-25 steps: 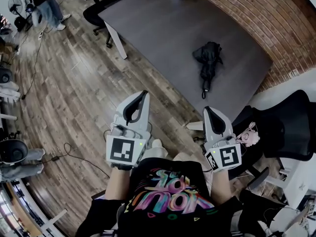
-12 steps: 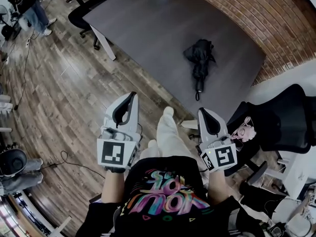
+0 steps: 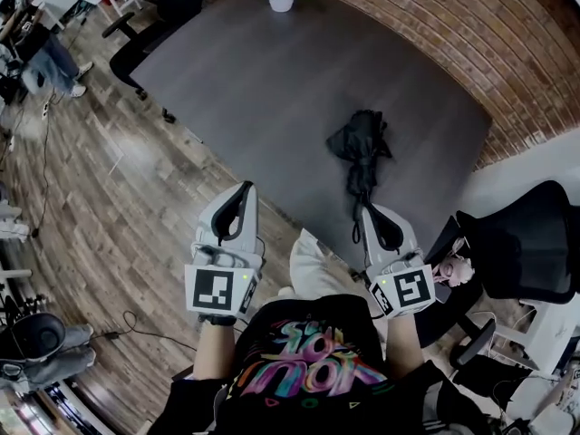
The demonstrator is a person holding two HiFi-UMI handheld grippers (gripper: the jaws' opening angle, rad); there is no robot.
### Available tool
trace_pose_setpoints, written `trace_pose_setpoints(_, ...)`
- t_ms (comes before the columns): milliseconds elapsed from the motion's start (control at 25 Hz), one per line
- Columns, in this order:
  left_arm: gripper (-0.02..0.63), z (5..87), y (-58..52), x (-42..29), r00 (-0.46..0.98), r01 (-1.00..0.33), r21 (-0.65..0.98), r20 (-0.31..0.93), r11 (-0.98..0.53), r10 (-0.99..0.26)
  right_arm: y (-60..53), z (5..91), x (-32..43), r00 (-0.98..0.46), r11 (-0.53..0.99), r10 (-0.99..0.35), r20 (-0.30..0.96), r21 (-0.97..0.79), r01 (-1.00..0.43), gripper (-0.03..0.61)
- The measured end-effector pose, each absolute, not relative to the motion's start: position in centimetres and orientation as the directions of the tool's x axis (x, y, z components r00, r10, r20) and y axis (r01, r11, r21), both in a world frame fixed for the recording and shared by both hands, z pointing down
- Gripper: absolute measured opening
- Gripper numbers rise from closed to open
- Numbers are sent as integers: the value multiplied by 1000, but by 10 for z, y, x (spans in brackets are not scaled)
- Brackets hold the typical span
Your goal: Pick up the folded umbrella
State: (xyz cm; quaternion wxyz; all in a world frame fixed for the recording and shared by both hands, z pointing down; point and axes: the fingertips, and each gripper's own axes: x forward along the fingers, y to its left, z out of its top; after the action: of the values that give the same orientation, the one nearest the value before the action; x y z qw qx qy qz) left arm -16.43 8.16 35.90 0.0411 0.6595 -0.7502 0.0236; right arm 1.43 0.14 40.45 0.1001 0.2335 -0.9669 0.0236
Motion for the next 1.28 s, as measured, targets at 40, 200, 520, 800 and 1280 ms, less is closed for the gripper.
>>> trace_pose_setpoints(40, 2, 359, 63, -166, -112, -993, 25, 96, 115, -989, -14, 402, 10, -867, 886, -455, 202, 5, -463, 0)
trace_pose_setpoints(200, 2, 351, -3, -169, -53, -998, 26, 90, 56, -994, -73, 389, -5, -859, 874, -480, 180, 19, -485, 0)
trace_pose_setpoints(520, 2, 346, -77, -174, 9, -1000, -9, 141, -10, -990, -135, 401, 6, -814, 828, -540, 212, -40, -560, 0)
trace_pose_setpoints(800, 2, 340, -114, -176, 62, -997, -31, 124, -66, -990, -163, 397, 3, -798, 807, -573, 190, -40, -589, 0)
trace_pose_setpoints(1280, 2, 330, -166, -149, 300, -953, -10, 83, -301, -950, -159, 399, 14, -683, 704, -683, 258, -15, -710, 0)
